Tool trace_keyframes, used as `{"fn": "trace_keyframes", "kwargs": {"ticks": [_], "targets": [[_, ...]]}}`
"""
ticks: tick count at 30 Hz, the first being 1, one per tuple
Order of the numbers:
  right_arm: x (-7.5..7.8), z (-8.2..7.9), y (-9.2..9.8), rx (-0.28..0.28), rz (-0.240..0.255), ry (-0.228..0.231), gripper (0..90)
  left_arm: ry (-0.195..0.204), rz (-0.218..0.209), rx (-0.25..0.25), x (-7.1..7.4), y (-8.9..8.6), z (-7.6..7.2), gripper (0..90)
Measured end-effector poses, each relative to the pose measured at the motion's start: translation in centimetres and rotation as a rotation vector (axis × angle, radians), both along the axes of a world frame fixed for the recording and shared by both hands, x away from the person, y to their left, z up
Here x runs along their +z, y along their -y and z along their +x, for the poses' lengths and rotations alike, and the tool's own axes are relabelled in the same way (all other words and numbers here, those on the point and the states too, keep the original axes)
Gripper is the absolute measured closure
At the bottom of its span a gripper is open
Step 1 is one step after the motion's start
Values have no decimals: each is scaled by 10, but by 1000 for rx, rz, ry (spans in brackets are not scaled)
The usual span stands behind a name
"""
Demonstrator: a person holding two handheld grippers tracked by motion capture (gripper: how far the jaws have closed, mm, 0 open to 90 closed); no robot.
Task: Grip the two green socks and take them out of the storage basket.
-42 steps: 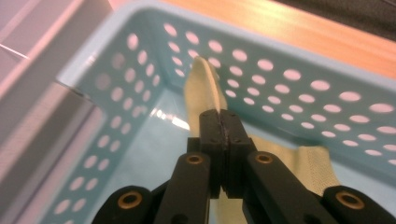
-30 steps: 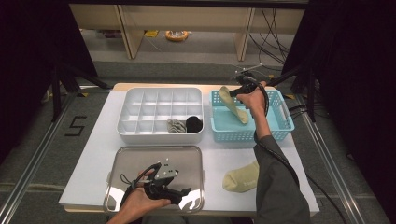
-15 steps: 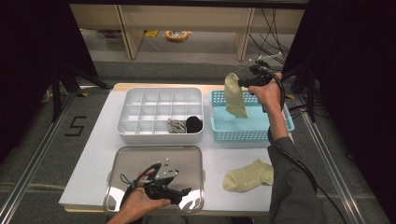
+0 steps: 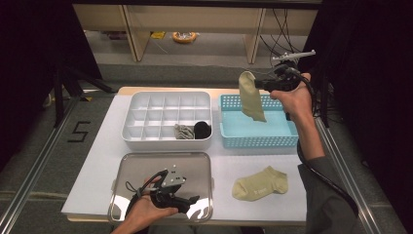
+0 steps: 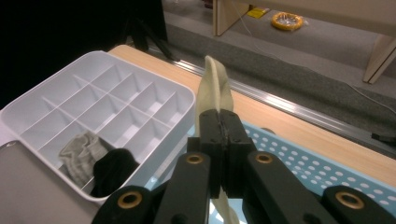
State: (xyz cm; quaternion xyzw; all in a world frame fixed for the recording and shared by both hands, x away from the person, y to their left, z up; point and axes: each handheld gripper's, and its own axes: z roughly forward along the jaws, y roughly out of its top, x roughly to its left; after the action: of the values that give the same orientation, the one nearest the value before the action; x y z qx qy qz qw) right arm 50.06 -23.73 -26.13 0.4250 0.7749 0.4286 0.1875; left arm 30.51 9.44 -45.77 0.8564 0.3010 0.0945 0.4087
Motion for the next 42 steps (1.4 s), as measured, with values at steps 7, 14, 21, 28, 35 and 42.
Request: {"fn": "trace_keyframes", "kwargs": {"ticks": [7,14,21,28,35,42], "targets": [[8,-37,2,85,41,19,899,1,-3,3,0,0,1,247],[0,-70,10,138,73,21,899,1,-3,8,1,-1,1,247],[-12,-98,21,169,72,34,898,0,-2,1,1,1,1,247],[-31,-122,42,145,89,11,898,0,-8,12,2,2,0,247],[-51,-137,67,100,117,14,897,3,2,-1,2,2,1,247],[-74,-145,88,53,147,-31,897,4,1,0,2,4,1,247]]}}
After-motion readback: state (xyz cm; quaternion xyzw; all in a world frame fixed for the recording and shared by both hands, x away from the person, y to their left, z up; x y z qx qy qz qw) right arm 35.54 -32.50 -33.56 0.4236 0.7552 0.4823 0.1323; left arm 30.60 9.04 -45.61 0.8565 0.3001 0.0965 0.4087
